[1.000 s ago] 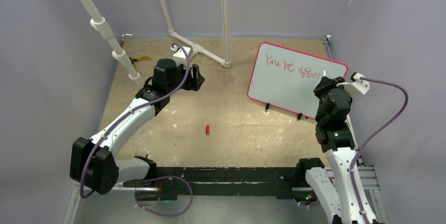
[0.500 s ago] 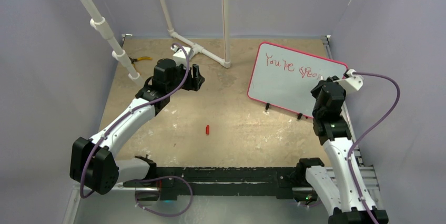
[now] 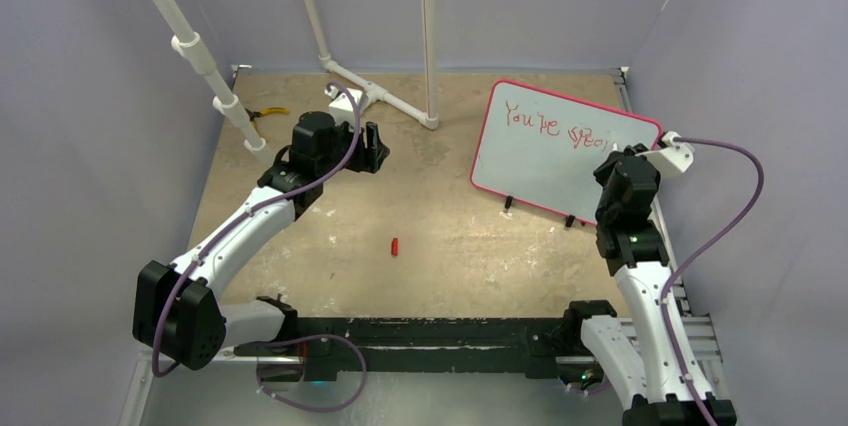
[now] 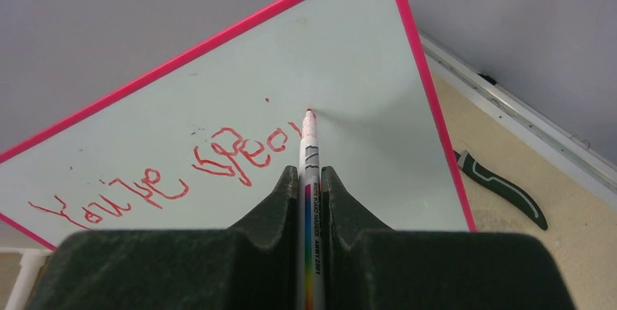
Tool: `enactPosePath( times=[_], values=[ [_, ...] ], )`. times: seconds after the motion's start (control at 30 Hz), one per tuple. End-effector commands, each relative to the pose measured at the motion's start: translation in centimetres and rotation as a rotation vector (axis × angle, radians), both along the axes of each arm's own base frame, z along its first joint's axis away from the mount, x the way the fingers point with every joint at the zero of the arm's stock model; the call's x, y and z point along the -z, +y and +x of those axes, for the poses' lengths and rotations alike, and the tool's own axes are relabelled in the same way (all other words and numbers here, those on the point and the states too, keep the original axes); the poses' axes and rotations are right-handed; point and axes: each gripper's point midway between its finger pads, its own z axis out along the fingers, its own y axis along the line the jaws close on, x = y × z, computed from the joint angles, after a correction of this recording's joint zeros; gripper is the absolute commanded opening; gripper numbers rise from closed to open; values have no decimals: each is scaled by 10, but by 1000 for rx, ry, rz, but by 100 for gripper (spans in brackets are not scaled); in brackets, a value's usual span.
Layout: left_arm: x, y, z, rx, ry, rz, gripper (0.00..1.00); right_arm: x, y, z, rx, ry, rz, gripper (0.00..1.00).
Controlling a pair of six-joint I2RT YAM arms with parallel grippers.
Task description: Write a sentence on the whiteboard
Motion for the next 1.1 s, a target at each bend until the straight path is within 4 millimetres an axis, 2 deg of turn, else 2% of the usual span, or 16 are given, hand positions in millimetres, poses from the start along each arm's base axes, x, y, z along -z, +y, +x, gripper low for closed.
enactPosePath(
  times=[0.0, 0.27, 0.73, 1.07],
  values=[
    [-16, -1, 2, 0, -48, -34, 57, -15, -1, 3, -8, -60, -19, 0],
    [-15, -1, 2, 2, -46, -35, 57, -5, 4, 7, -38, -23, -15, 0],
    [-16, -2, 1, 5, -47, -40, 57, 16, 6, 3, -33, 30, 22, 0],
    [-16, -2, 1, 6, -46, -40, 57, 13, 2, -1, -5, 26, 23, 0]
  ],
)
